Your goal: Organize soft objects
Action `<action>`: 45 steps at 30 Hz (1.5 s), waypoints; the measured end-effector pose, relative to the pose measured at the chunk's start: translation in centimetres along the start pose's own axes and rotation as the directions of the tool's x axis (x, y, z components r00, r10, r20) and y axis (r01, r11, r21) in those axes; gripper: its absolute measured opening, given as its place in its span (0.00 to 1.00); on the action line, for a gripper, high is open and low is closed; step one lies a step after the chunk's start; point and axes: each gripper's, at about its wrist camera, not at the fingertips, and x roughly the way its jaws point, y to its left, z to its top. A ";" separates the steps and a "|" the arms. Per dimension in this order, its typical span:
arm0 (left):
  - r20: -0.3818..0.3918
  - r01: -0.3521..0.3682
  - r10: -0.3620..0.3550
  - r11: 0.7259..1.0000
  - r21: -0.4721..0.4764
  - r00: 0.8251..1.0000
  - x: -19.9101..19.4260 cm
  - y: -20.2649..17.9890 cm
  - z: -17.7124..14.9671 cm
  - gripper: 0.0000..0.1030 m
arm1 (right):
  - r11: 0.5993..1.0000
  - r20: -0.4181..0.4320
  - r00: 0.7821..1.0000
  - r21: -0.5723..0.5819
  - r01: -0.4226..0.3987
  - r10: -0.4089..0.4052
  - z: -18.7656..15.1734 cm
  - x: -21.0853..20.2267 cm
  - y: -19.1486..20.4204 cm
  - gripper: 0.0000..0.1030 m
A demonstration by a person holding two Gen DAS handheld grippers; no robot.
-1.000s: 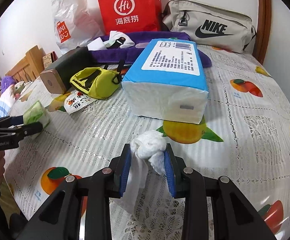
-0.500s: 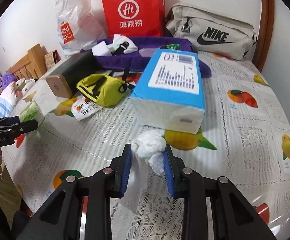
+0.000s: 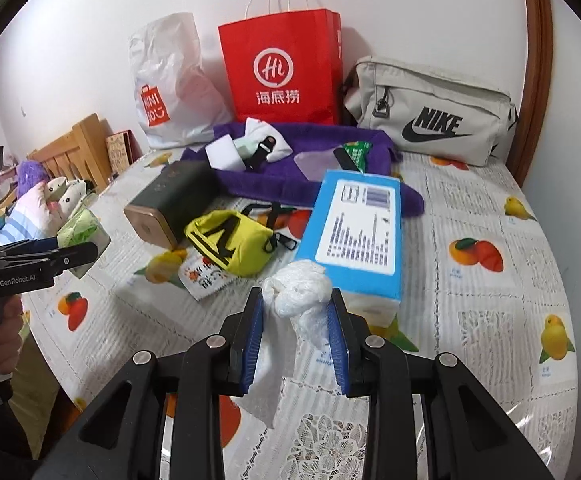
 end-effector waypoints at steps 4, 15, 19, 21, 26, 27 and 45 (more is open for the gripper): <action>0.020 -0.007 0.007 1.000 -0.007 1.000 -0.8 -0.1 1.0 0.72 | 1.000 0.000 1.000 -0.003 -0.001 0.001 0.8 -0.4 -0.2 0.30; 0.054 -0.020 0.022 0.999 -0.032 0.998 -1.7 -0.3 4.0 0.73 | 1.000 0.012 1.000 0.009 -0.008 0.008 4.0 -0.7 -1.0 0.30; 0.069 -0.021 0.024 0.999 -0.041 0.997 -1.8 -0.3 5.3 0.73 | 1.000 0.010 1.000 0.009 -0.009 0.009 5.3 -0.4 -1.3 0.30; 0.075 -0.022 0.025 0.999 -0.044 0.997 -1.8 -0.2 5.9 0.72 | 1.000 0.008 1.000 0.009 -0.011 0.011 5.8 -0.1 -1.5 0.30; 0.084 -0.024 0.028 0.998 -0.052 0.996 -1.7 0.1 7.4 0.73 | 1.000 0.009 1.000 0.005 -0.011 0.011 7.2 0.5 -1.8 0.30; 0.086 -0.026 0.030 0.998 -0.056 0.996 -1.6 0.2 7.6 0.73 | 1.000 0.011 1.000 0.006 -0.013 0.013 7.5 0.6 -1.8 0.30; 0.068 -0.030 0.035 0.997 -0.068 0.997 1.4 0.8 11.3 0.73 | 0.999 0.026 0.999 0.006 -0.045 0.044 12.2 4.6 -2.7 0.30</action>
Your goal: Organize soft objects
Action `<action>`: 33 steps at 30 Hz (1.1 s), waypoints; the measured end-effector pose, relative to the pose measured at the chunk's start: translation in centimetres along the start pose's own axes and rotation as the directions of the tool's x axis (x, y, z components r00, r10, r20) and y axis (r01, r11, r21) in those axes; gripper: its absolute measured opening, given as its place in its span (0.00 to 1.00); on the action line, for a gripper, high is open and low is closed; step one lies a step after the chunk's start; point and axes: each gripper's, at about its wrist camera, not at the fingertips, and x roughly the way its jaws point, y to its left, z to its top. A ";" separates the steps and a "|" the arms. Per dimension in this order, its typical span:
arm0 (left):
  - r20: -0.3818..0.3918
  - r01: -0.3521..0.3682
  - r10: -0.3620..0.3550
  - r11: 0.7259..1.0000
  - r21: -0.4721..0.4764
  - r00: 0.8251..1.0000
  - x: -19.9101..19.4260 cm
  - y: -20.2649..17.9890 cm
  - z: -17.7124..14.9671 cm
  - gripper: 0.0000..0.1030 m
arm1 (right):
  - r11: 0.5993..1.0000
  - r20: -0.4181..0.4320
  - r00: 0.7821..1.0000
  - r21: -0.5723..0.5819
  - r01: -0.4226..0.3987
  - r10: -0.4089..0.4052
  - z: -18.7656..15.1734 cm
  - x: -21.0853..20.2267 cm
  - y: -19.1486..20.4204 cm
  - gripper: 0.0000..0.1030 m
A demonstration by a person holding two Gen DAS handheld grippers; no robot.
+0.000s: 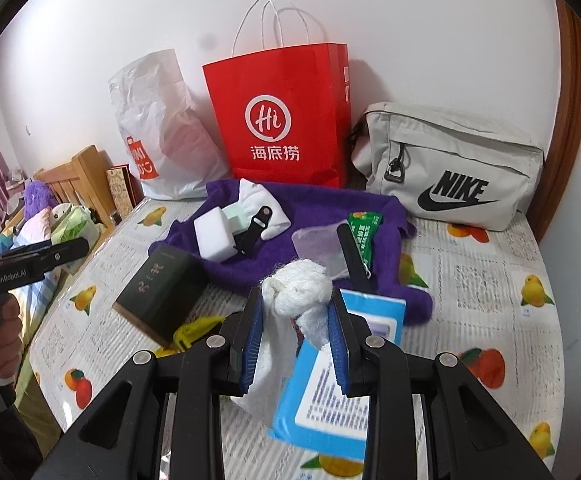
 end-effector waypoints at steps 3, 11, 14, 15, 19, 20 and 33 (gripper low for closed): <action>-0.005 0.003 -0.003 1.000 -0.004 1.000 0.7 0.1 0.4 0.73 | 1.000 -0.009 1.000 -0.005 0.001 -0.001 0.6 1.1 -0.2 0.30; -0.025 0.026 -0.027 0.999 -0.024 0.999 3.1 0.3 2.1 0.73 | 1.000 -0.009 1.000 0.003 0.011 -0.011 2.2 3.1 -0.9 0.30; -0.030 0.035 -0.036 0.999 -0.028 0.999 4.1 0.2 2.7 0.73 | 1.000 -0.016 1.000 0.009 0.011 -0.011 2.6 3.9 -1.2 0.30; -0.033 0.039 -0.040 0.999 -0.028 0.999 4.4 0.2 2.9 0.73 | 1.000 -0.020 1.000 0.013 0.007 -0.006 2.8 4.3 -1.4 0.30; -0.045 0.046 -0.046 0.999 -0.012 0.998 5.9 -0.2 3.6 0.73 | 1.000 -0.034 0.999 0.013 0.013 -0.013 3.4 5.7 -1.9 0.30; -0.049 0.047 -0.047 0.999 -0.008 0.998 6.4 -0.3 3.8 0.73 | 1.000 -0.040 0.999 0.014 0.011 -0.011 3.5 6.2 -2.2 0.30; -0.086 0.075 -0.077 0.997 -0.022 0.993 11.2 -0.8 5.8 0.73 | 0.999 -0.121 0.992 0.019 -0.034 0.036 4.5 12.8 -3.0 0.30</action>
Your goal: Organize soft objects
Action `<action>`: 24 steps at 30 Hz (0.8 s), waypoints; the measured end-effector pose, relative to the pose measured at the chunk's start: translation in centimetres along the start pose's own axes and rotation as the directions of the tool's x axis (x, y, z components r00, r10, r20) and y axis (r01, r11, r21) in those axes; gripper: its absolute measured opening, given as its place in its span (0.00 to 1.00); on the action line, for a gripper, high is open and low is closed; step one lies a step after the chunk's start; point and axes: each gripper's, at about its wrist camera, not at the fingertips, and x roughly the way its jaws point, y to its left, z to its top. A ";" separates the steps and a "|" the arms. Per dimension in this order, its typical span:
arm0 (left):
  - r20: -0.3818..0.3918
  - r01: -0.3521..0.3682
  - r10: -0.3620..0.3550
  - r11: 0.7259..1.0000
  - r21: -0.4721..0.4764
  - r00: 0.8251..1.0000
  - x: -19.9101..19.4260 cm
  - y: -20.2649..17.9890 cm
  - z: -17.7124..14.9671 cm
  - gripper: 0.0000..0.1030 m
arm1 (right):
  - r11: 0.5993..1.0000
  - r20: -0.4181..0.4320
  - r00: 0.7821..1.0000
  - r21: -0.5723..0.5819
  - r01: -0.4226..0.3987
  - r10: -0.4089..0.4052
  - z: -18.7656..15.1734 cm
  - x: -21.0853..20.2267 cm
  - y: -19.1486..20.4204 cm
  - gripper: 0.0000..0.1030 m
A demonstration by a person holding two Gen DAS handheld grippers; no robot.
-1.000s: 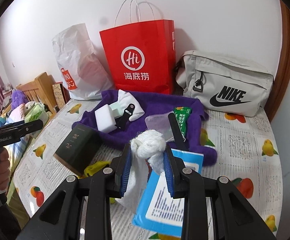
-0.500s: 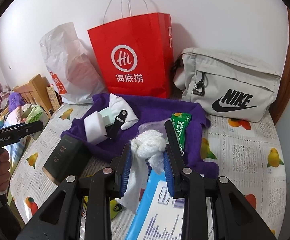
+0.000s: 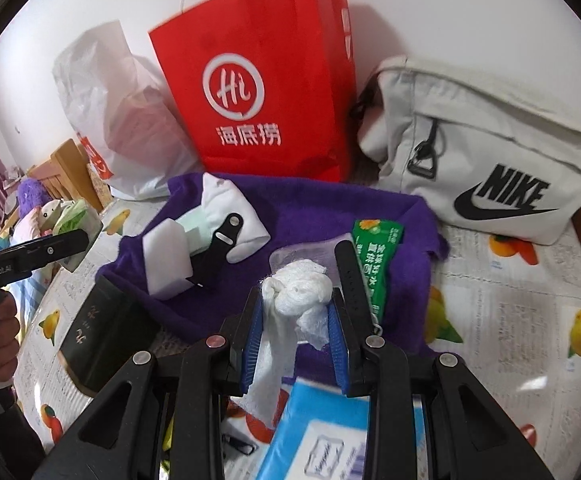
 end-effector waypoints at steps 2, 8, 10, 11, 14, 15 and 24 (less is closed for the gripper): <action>-0.009 0.002 -0.002 1.000 0.007 1.000 0.8 -0.2 0.3 0.73 | 1.000 -0.018 1.000 -0.010 -0.001 0.000 0.3 0.9 0.2 0.30; -0.039 0.021 -0.020 1.000 0.018 0.999 2.9 -0.6 1.1 0.73 | 0.999 -0.090 0.996 -0.033 -0.010 0.007 0.6 3.7 0.4 0.30; -0.052 0.024 -0.023 1.000 0.019 0.998 3.7 -0.9 1.4 0.73 | 0.999 -0.111 0.994 -0.035 -0.009 0.005 0.7 4.5 0.2 0.30; -0.061 0.027 -0.025 0.999 0.022 0.998 4.1 -1.1 1.6 0.73 | 0.999 -0.123 0.992 -0.032 -0.009 0.005 0.8 4.9 0.1 0.30; -0.076 0.032 -0.029 0.999 0.040 0.997 5.2 -1.8 2.1 0.73 | 0.999 -0.143 0.990 -0.032 -0.012 0.008 1.1 5.7 -0.1 0.31; -0.076 0.028 -0.024 0.998 0.048 0.997 5.5 -2.0 2.3 0.74 | 0.999 -0.150 0.989 -0.038 -0.011 0.005 1.1 6.0 -0.1 0.31; -0.101 -0.004 0.014 0.995 0.099 0.995 8.9 -3.2 4.0 0.74 | 0.999 -0.197 0.980 -0.051 -0.004 -0.006 1.3 8.0 -0.6 0.32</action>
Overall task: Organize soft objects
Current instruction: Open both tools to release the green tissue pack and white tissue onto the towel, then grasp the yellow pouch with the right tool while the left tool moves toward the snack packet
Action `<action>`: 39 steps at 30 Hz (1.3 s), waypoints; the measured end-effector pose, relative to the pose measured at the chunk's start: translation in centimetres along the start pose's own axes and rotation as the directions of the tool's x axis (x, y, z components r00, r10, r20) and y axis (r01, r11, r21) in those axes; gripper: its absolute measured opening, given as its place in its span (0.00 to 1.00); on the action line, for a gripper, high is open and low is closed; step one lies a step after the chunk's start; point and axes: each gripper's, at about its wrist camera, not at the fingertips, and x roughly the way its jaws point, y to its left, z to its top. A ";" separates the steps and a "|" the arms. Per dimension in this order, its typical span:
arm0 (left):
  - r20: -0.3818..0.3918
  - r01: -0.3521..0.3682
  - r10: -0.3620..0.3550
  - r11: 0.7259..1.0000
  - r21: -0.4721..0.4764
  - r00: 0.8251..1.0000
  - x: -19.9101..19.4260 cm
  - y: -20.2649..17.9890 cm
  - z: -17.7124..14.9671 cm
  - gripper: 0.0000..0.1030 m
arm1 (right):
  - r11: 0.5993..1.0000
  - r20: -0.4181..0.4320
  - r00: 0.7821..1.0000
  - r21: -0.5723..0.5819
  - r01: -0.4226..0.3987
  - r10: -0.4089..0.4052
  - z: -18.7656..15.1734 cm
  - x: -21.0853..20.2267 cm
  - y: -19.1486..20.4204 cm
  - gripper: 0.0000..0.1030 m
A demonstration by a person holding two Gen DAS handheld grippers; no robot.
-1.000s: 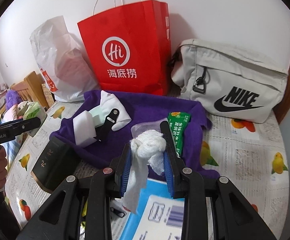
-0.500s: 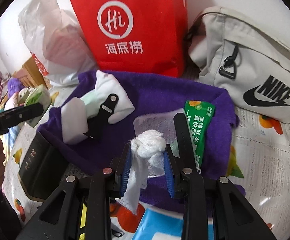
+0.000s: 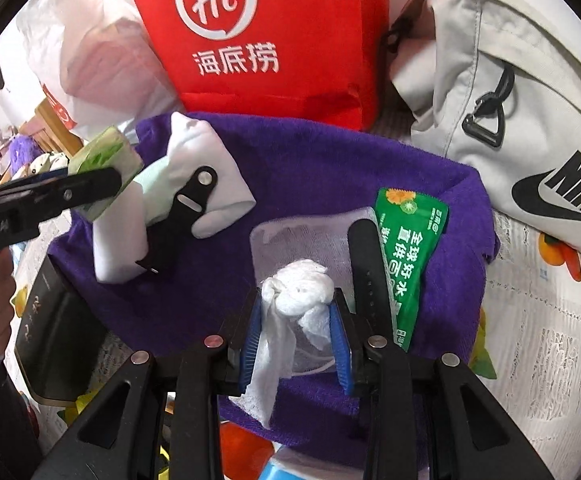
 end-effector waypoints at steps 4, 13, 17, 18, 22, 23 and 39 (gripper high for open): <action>-0.012 -0.012 0.012 1.000 0.010 1.000 1.3 -0.1 0.4 0.74 | 1.000 0.000 1.000 0.008 -0.004 0.004 0.0 0.4 -0.1 0.37; -0.049 -0.001 0.001 1.000 0.004 0.999 3.0 -0.3 0.9 0.79 | 0.999 0.033 0.999 -0.013 0.031 -0.030 -0.3 -0.1 -0.7 0.71; -0.063 0.022 -0.024 0.999 -0.029 0.998 3.0 -0.1 0.9 0.85 | 0.999 0.052 0.998 -0.006 0.039 -0.038 -0.6 -0.9 -0.8 0.72; -0.060 0.022 -0.024 0.999 -0.033 0.998 2.9 0.0 0.9 0.85 | 0.999 0.064 0.997 0.003 0.032 -0.032 -0.7 -1.3 -0.9 0.72; -0.044 0.021 -0.023 0.999 -0.043 0.999 1.9 0.3 0.7 0.85 | 0.999 0.098 0.995 0.028 0.018 -0.020 -1.2 -2.8 -0.9 0.72; -0.036 0.023 -0.025 0.999 -0.046 0.999 1.5 0.5 0.6 0.85 | 0.999 0.105 0.994 0.031 0.015 -0.018 -1.5 -3.3 -0.7 0.72; 0.092 -0.054 0.065 0.992 -0.111 0.994 -9.4 4.5 -6.0 0.85 | 0.997 0.123 0.991 -0.061 -0.052 0.059 -8.2 -8.8 5.8 0.72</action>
